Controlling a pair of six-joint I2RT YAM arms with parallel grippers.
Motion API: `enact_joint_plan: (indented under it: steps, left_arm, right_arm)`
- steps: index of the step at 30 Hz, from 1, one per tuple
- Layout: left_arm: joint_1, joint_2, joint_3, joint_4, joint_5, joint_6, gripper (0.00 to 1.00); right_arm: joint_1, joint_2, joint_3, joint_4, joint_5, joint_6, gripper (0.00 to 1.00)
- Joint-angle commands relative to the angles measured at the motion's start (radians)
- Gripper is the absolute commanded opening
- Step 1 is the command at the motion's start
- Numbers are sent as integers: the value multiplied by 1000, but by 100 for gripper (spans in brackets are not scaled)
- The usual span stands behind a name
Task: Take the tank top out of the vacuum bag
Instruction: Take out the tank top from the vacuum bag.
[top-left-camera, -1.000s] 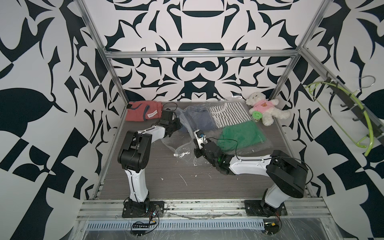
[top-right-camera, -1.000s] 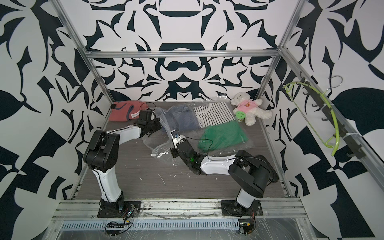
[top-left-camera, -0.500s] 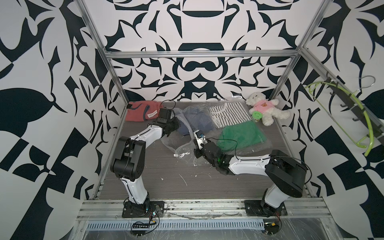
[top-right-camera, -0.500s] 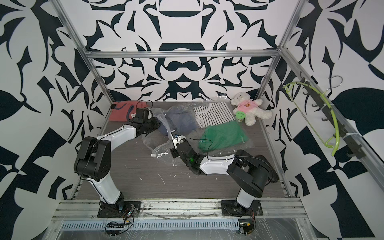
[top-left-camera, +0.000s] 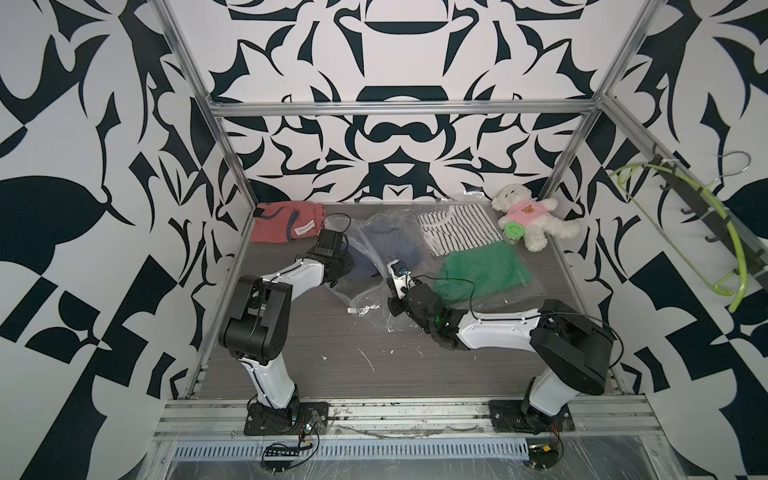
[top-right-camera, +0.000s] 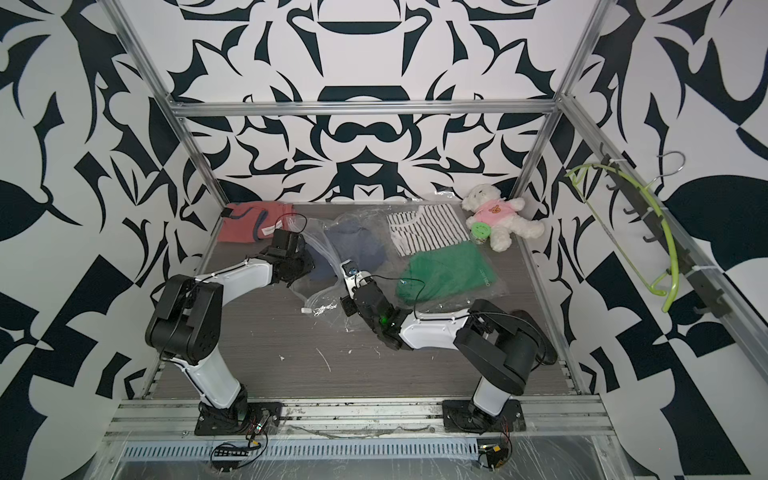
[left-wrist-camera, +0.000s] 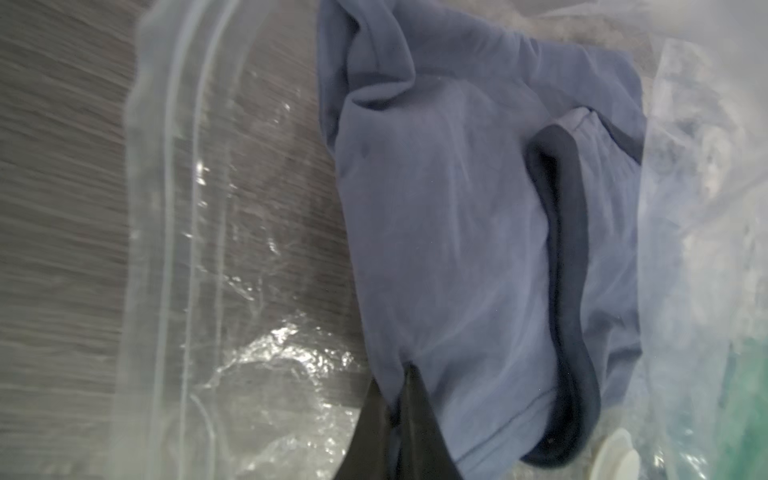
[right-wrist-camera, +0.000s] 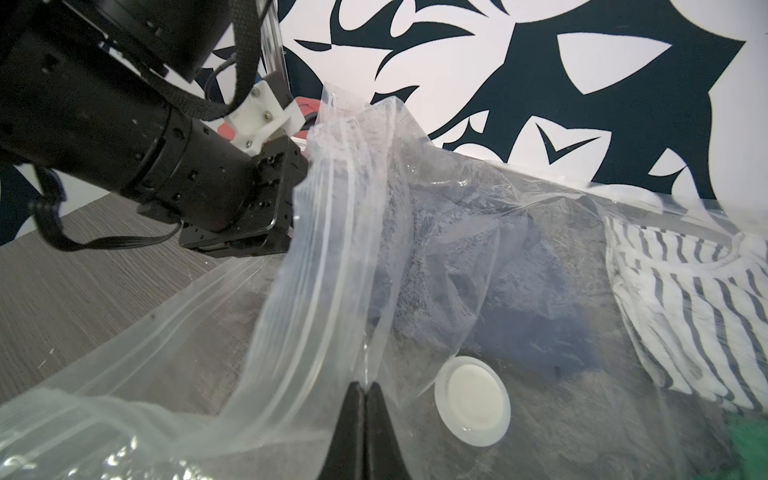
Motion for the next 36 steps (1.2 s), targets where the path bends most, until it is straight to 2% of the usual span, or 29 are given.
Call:
enact_joint_plan:
  steps: [1, 9, 16, 18, 19, 21, 22, 25, 36]
  left_arm:
    - [5, 12, -7, -32, -52, 7, 0]
    - [12, -8, -21, -36, -55, 2, 0]
    - [13, -16, -32, -29, -56, 5, 4]
    - [14, -31, -39, -31, -71, 5, 14]
    - [16, -40, -47, -29, -76, 3, 23]
    - [19, -63, -69, -18, -108, -12, 49]
    - [24, -76, -89, 5, -108, -15, 56]
    - [40, -93, -123, 68, -73, 2, 67]
    - [56, -10, -96, 158, 49, 60, 69]
  right_arm:
    - [0, 6, 11, 39, 34, 1, 0]
    - [4, 68, 64, -30, 0, -21, 0]
    - [41, 78, 39, 59, 1, -91, 6]
    - [44, 84, 37, 71, -15, -107, 6]
    - [46, 88, 40, 69, -15, -109, 6]
    - [49, 95, 42, 68, -16, -100, 6]
    - [50, 99, 45, 68, -18, -97, 6]
    - [54, 110, 62, 52, -14, -100, 6]
    - [58, 132, 86, 31, 3, -104, 6]
